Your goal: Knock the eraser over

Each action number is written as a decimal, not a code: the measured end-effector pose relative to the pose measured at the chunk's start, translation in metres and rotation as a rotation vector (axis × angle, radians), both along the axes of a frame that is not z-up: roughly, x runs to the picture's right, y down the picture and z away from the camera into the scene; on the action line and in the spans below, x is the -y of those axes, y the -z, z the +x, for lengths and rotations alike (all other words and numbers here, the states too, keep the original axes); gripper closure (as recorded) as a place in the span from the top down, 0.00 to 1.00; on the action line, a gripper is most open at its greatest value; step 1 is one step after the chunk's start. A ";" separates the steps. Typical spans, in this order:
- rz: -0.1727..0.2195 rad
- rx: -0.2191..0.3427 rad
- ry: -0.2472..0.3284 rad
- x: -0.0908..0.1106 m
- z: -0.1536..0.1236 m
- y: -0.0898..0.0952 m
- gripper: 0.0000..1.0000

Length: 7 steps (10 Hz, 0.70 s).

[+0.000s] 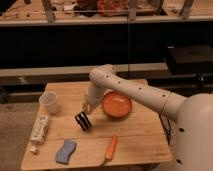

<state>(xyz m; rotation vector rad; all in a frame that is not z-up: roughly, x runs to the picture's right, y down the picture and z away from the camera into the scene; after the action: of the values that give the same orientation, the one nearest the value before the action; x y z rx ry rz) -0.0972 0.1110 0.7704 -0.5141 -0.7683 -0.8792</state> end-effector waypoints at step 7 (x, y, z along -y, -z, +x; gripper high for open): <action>-0.023 0.026 0.009 -0.004 0.002 0.004 0.01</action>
<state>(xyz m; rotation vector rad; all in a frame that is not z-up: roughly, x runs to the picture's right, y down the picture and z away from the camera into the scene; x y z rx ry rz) -0.0957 0.1150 0.7660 -0.5278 -0.8009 -0.8879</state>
